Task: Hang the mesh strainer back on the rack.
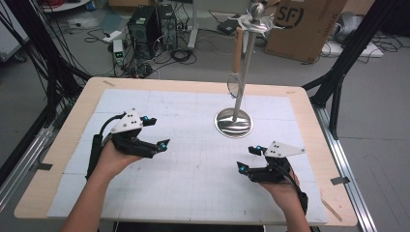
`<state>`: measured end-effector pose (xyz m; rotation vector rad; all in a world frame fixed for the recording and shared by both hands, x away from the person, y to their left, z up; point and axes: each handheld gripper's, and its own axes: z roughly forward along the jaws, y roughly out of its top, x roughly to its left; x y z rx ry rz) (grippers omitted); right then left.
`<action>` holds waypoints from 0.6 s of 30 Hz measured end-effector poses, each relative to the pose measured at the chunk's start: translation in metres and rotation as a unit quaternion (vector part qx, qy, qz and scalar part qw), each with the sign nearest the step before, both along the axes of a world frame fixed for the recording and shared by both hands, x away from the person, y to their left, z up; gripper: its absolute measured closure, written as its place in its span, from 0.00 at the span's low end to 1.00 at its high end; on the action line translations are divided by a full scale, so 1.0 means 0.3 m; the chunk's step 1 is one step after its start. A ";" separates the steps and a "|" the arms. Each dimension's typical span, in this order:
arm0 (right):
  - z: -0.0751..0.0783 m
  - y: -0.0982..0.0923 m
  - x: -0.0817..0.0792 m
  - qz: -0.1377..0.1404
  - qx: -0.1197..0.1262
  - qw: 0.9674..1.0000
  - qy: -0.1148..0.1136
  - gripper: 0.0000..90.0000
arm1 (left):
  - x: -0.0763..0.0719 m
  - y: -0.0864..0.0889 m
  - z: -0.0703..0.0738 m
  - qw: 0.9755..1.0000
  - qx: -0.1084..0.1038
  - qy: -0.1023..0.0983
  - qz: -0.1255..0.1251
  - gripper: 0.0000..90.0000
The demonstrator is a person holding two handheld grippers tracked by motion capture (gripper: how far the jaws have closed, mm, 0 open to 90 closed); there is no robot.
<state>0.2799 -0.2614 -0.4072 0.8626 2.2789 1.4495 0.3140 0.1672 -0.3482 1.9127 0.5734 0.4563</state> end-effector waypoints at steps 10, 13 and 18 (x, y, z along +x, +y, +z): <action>0.000 -0.002 0.000 -0.001 -0.002 1.000 -0.003 0.29 | -0.053 0.009 -0.073 1.000 0.011 -0.001 0.016 0.18; -0.001 -0.002 -0.002 -0.003 -0.001 1.000 0.003 0.29 | -0.062 0.016 -0.089 1.000 0.009 0.001 0.018 0.18; -0.004 -0.002 0.000 -0.003 -0.003 1.000 -0.001 0.29 | -0.072 0.027 -0.117 1.000 0.003 0.007 0.016 0.18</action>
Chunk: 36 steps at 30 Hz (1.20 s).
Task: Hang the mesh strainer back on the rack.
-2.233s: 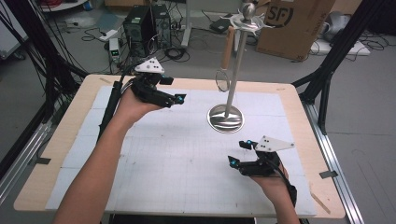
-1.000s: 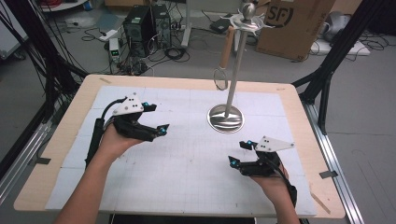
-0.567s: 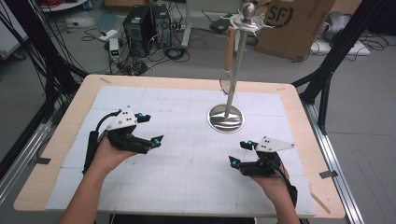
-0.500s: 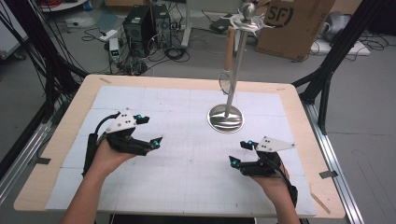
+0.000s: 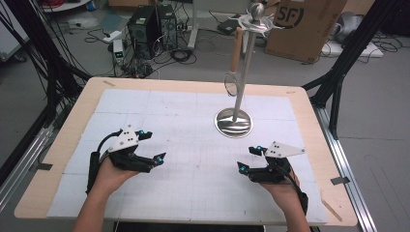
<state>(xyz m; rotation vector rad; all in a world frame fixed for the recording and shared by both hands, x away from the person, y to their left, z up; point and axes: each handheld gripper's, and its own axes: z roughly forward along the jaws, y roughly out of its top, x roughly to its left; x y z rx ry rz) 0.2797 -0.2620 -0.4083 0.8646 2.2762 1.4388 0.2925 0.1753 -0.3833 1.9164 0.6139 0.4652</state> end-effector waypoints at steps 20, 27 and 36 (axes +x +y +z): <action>-0.002 -0.009 0.003 -0.003 0.000 1.000 -0.001 0.30 | -0.010 0.024 -0.041 1.000 -0.023 -0.005 0.010 0.17; -0.007 -0.011 0.005 -0.003 0.000 1.000 0.001 0.30 | -0.007 0.019 -0.053 1.000 -0.021 -0.001 0.011 0.16; -0.011 -0.003 0.004 -0.001 -0.006 1.000 0.004 0.30 | -0.005 0.016 -0.070 1.000 -0.015 0.008 0.009 0.16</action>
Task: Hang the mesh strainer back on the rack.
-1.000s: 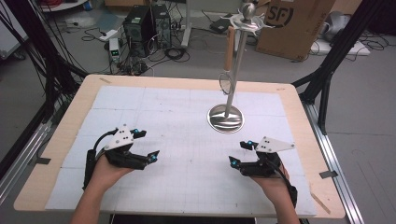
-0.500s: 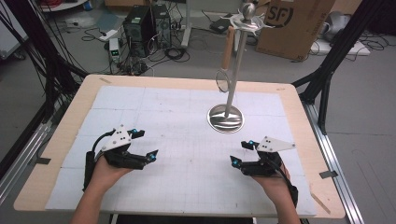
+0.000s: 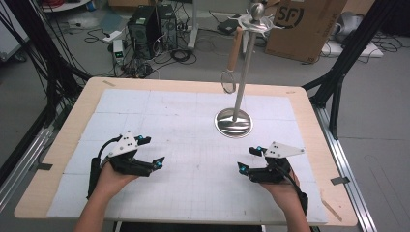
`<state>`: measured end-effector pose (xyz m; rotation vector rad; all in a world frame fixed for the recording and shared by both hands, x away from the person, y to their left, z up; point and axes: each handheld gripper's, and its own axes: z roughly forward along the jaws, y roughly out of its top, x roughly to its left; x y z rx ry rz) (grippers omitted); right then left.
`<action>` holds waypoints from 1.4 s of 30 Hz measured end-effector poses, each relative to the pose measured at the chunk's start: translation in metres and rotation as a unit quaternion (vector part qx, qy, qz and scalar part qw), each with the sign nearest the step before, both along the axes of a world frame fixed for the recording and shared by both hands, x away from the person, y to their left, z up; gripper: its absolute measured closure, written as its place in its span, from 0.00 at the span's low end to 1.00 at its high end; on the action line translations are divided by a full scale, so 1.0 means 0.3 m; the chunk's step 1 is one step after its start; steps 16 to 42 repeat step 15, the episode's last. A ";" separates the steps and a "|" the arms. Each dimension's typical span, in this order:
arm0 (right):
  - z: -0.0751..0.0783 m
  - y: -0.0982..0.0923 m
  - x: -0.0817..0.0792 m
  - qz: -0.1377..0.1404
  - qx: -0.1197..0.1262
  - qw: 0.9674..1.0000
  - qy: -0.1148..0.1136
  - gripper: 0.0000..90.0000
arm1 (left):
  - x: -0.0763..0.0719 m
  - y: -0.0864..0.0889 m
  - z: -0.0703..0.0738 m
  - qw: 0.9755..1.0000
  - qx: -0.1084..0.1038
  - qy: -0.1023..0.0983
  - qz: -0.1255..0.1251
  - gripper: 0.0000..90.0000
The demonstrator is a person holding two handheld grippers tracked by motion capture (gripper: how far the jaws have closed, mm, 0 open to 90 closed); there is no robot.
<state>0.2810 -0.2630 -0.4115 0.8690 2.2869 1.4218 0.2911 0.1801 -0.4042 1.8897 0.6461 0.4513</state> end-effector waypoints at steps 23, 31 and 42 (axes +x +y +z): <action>-0.007 0.003 0.005 0.002 -0.003 1.000 0.003 0.29 | 0.001 0.012 -0.012 1.000 -0.001 0.005 0.007 0.16; -0.007 0.003 0.005 0.002 -0.003 1.000 0.003 0.29 | 0.001 0.012 -0.012 1.000 -0.001 0.005 0.007 0.16; -0.007 0.003 0.005 0.002 -0.003 1.000 0.003 0.29 | 0.001 0.012 -0.012 1.000 -0.001 0.005 0.007 0.16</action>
